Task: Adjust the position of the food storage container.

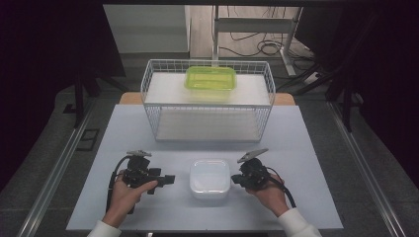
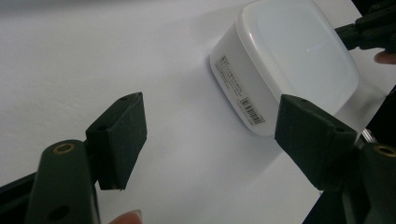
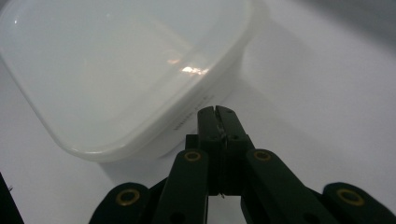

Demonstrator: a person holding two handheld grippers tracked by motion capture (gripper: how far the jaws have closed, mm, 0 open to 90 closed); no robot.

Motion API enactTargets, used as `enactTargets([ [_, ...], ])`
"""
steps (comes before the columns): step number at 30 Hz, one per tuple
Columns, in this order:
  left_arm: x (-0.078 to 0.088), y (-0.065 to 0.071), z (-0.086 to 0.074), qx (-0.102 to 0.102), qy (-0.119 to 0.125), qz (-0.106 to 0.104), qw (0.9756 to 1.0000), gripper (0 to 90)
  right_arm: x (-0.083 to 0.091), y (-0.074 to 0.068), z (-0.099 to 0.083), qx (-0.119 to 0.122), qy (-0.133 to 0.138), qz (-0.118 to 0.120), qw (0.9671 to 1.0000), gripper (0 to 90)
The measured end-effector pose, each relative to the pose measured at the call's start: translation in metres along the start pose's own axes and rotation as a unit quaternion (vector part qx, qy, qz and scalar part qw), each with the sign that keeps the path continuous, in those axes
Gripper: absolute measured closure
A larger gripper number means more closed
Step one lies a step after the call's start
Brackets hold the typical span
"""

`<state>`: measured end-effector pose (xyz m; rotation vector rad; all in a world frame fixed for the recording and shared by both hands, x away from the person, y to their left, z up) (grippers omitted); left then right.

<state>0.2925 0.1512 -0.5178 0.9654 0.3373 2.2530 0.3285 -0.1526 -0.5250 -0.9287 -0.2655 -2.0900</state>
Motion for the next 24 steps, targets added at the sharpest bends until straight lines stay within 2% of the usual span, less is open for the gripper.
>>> enactTargets([
  [5, 0.001, -0.001, 0.003, 0.001, 0.014, 0.0, 0.9999, 26.0, 0.017, 0.012, -0.002, -0.039, 0.038, -0.012, 0.9984, 82.7],
  [6, 0.001, -0.002, 0.003, 0.002, 0.016, 0.001, 0.9999, 26.2, 0.02, 0.014, -0.003, -0.047, 0.047, -0.015, 0.9976, 77.9],
  [10, 0.001, -0.002, 0.005, 0.0, 0.021, 0.002, 0.9998, 26.5, 0.031, 0.021, -0.004, -0.074, 0.086, -0.031, 0.9931, 46.8],
  [13, 0.002, -0.002, 0.004, -0.001, 0.022, 0.003, 0.9998, 26.5, 0.04, 0.025, -0.002, -0.102, 0.109, -0.028, 0.9884, 34.5],
  [18, 0.007, -0.001, 0.001, -0.005, 0.02, 0.002, 0.9998, 26.3, 0.048, 0.028, -0.004, -0.154, 0.137, -0.005, 0.9784, 27.3],
  [21, 0.011, -0.001, 0.0, 0.002, 0.026, 0.003, 0.9996, 26.0, 0.049, 0.028, -0.005, -0.174, 0.149, 0.01, 0.9733, 25.2],
  [24, 0.012, 0.002, 0.001, 0.008, 0.032, -0.001, 0.9995, 25.7, 0.049, 0.027, -0.004, -0.187, 0.155, 0.018, 0.9697, 23.1],
])
Point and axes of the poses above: each handheld gripper's, and its own axes: x roughly backward along the jaws, z roughly out of its top, y roughly to its right, the point moved 5 cm from there along -x, roughly forward along the jaws, and after that the axes turned 11 degrees about y, right-handed, at the moved point
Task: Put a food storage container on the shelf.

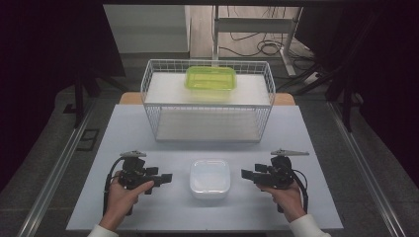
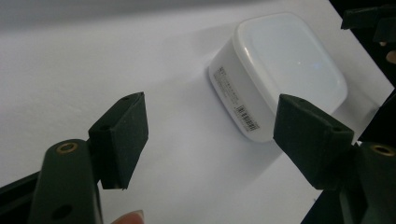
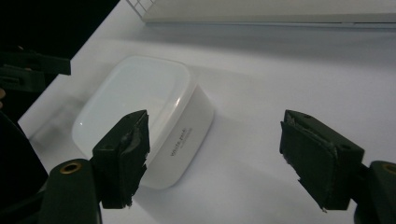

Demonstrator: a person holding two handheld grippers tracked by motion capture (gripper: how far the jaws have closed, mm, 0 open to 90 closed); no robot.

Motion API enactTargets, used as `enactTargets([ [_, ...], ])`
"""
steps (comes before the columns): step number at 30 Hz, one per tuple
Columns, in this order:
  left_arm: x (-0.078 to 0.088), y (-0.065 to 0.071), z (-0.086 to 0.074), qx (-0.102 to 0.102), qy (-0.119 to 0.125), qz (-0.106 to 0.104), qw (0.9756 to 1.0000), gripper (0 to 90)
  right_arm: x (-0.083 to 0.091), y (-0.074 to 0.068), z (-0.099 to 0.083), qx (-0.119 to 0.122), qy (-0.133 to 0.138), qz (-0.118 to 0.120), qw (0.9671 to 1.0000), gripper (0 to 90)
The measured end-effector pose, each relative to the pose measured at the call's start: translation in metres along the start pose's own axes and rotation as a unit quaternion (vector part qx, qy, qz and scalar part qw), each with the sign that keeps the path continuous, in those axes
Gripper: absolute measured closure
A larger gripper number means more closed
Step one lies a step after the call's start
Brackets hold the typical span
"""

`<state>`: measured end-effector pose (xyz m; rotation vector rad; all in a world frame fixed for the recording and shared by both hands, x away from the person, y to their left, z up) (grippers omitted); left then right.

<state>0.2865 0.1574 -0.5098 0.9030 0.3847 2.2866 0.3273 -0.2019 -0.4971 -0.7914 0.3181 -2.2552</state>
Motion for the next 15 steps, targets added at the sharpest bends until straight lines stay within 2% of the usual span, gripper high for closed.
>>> enactTargets([
  [3, 0.0, 0.003, 0.0, 0.006, 0.003, -0.006, 1.0, 25.5, -0.001, -0.002, -0.001, 0.001, -0.006, 0.012, 0.9999, 22.7],
  [7, -0.004, 0.003, 0.003, 0.026, 0.007, -0.017, 0.9995, 25.5, -0.003, -0.003, -0.002, -0.001, -0.015, 0.021, 0.9997, 23.2],
  [10, -0.01, 0.002, 0.006, 0.046, 0.011, -0.035, 0.9982, 26.2, -0.005, -0.002, -0.003, -0.006, -0.017, 0.026, 0.9995, 26.9],
  [15, -0.018, 0.001, 0.008, 0.068, 0.004, -0.046, 0.9966, 28.2, -0.009, -0.003, 0.003, -0.019, -0.015, 0.04, 0.9989, 33.0],
])
Point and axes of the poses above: each handheld gripper's, and its own axes: x roughly backward along the jaws, z roughly out of its top, y roughly to its right, the point moved 5 cm from there along -x, roughly forward along the jaws, and after that the axes turned 11 degrees about y, right-handed, at the moved point
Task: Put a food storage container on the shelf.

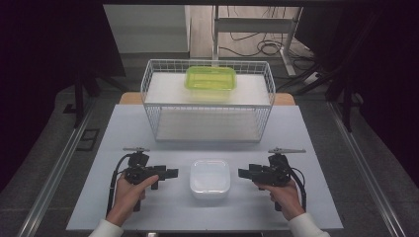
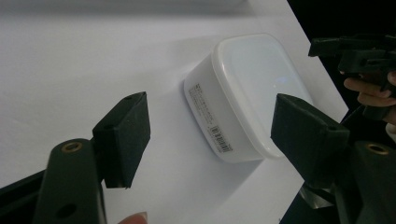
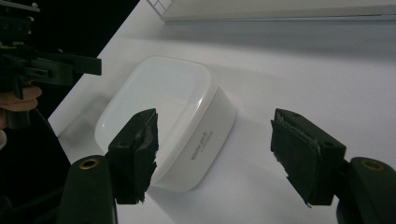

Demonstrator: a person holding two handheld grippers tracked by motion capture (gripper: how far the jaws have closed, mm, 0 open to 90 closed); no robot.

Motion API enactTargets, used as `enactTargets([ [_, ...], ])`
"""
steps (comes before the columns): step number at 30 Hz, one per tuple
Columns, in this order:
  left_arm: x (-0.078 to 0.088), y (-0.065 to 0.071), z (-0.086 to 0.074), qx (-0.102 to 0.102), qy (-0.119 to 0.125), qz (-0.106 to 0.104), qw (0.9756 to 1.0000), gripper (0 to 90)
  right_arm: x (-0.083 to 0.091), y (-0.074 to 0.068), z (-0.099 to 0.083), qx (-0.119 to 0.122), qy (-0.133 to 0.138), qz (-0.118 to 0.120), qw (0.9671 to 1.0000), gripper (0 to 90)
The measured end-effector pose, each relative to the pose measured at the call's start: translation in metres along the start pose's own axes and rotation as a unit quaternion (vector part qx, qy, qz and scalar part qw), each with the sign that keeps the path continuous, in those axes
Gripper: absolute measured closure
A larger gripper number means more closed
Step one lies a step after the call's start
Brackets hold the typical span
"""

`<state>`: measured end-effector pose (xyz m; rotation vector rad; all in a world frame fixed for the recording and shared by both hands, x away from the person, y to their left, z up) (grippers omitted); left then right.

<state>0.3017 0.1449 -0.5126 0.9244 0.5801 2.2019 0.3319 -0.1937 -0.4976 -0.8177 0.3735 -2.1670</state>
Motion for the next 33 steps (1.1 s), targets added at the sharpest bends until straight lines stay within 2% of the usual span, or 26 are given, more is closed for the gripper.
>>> enactTargets([
  [4, -0.004, 0.001, 0.002, 0.018, 0.0, -0.003, 0.9998, 30.3, -0.008, 0.001, 0.002, -0.019, -0.006, 0.005, 0.9998, 37.0],
  [9, -0.021, 0.003, 0.002, 0.041, -0.014, -0.018, 0.9989, 33.3, -0.019, 0.001, 0.005, -0.032, -0.019, 0.007, 0.9993, 41.1],
  [11, -0.028, 0.005, 0.0, 0.039, -0.019, -0.022, 0.9988, 34.5, -0.021, 0.0, 0.004, -0.034, -0.021, 0.011, 0.9991, 42.1],
  [15, -0.036, 0.006, -0.003, 0.046, -0.031, -0.032, 0.9979, 38.0, -0.024, -0.003, -0.002, -0.023, -0.038, 0.019, 0.9988, 45.1],
  [21, -0.042, 0.006, -0.004, 0.056, -0.037, -0.047, 0.9966, 44.4, -0.029, -0.003, -0.007, -0.034, -0.05, 0.029, 0.9977, 49.5],
  [28, -0.046, 0.007, -0.008, 0.058, -0.05, -0.06, 0.9953, 50.7, -0.034, -0.004, -0.01, -0.049, -0.058, 0.037, 0.9965, 55.7],
  [30, -0.048, 0.008, -0.009, 0.05, -0.055, -0.057, 0.9956, 53.4, -0.036, -0.004, -0.012, -0.05, -0.061, 0.038, 0.9962, 57.5],
  [33, -0.051, 0.011, -0.012, 0.055, -0.064, -0.073, 0.9937, 59.8, -0.038, -0.005, -0.014, -0.065, -0.066, 0.054, 0.9942, 64.3],
])
Point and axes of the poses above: each handheld gripper's, and its own axes: x roughly backward along the jaws, z roughly out of its top, y roughly to its right, the point moved 5 cm from there along -x, roughly forward along the jaws, and after that the axes turned 11 degrees about y, right-handed, at the moved point
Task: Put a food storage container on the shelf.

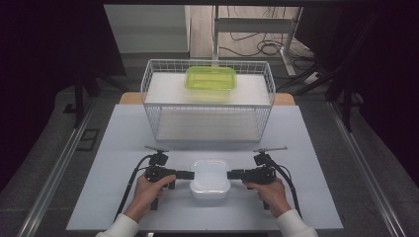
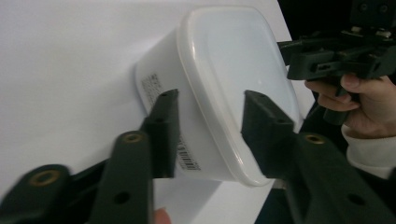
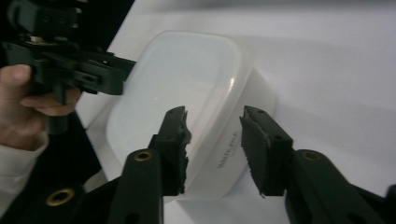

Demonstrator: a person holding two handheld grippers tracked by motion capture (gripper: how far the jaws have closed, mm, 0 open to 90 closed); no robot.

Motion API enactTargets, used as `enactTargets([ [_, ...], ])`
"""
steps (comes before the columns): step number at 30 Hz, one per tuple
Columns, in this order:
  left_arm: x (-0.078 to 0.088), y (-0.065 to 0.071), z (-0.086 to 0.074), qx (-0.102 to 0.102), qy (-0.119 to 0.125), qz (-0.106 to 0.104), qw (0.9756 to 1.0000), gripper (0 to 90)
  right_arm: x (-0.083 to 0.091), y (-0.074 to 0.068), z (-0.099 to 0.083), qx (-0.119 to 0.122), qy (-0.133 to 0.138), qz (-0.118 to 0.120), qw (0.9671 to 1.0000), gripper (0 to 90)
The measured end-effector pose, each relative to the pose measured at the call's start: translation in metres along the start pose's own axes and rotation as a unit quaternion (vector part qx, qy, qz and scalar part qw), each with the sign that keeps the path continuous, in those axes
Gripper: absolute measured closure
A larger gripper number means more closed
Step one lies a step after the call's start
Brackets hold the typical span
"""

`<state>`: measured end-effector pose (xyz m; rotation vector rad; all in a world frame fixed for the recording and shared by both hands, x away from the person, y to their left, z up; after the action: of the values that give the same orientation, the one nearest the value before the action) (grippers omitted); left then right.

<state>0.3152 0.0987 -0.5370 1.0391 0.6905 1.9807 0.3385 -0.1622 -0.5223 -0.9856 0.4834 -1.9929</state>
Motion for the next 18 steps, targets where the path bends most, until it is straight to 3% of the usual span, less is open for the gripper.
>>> enactTargets([
  [4, 0.0014, 0.0001, 0.0013, 0.02, 0.009, 0.002, 0.9998, 67.2, 0.0009, 0.0004, 0.0007, -0.017, 0.008, 0.005, 0.9998, 72.7],
  [7, 0.0012, 0.0008, 0.0012, 0.023, 0.01, 0.007, 0.9997, 68.4, 0.0036, 0.0, 0.0018, -0.025, 0.019, 0.006, 0.9995, 82.2],
  [10, 0.0015, 0.0016, 0.0011, 0.025, 0.011, 0.008, 0.9996, 69.1, 0.006, -0.0003, 0.001, -0.033, 0.026, 0.009, 0.9991, 84.8],
  [15, 0.0009, 0.0004, 0.0014, 0.022, 0.012, 0.006, 0.9997, 69.1, 0.0067, -0.0004, 0.0008, -0.027, 0.025, 0.01, 0.9993, 84.6],
  [18, 0.0007, 0.0005, 0.0012, 0.018, 0.012, 0.006, 0.9997, 68.5, 0.0044, -0.0005, -0.0014, -0.03, 0.016, 0.01, 0.9994, 75.6],
])
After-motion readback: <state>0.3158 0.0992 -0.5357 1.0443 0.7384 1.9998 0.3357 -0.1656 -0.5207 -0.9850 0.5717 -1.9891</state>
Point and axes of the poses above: each handheld gripper's, and its own axes: x roughly backward along the jaws, z roughly out of its top, y roughly to its right, the point moved 5 cm from there along -x, roughly forward along the jaws, and after that the axes turned 11 degrees about y, right-handed, at the moved point
